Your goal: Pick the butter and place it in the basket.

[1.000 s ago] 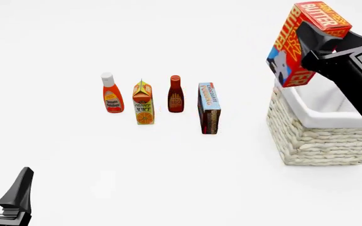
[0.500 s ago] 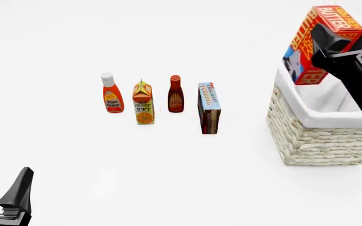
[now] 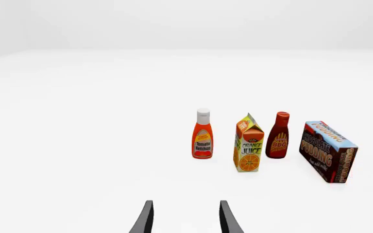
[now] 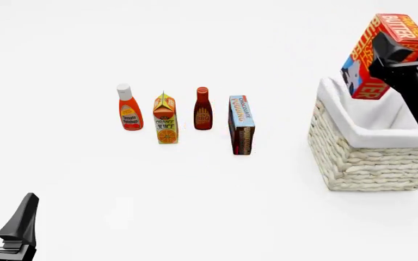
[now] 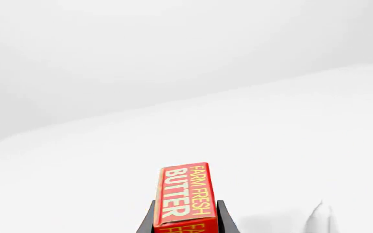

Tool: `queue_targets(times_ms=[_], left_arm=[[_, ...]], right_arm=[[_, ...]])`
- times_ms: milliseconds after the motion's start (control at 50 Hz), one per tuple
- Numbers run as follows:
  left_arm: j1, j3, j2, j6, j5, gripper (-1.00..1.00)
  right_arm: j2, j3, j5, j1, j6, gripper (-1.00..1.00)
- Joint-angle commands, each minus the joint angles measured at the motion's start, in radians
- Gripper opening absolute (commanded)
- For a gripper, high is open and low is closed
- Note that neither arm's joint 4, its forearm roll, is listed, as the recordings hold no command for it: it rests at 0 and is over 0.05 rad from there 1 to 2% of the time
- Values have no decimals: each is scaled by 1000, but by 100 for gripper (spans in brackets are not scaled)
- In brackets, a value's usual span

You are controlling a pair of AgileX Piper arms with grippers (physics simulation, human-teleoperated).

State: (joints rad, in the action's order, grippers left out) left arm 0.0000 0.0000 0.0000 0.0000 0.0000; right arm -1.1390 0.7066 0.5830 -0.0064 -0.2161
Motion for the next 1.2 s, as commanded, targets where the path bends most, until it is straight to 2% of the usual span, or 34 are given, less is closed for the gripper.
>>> queue_targets(times_ms=[20,460,1200], left_arm=[[0,0,0,0,0,100],[0,0,0,0,0,100],[0,0,0,0,0,100]], right_arm=[[-22,16,33,-43,-29,-100],[-96,9,87,-114,-21,-100],[-195,16,145,-178,-8,-100]])
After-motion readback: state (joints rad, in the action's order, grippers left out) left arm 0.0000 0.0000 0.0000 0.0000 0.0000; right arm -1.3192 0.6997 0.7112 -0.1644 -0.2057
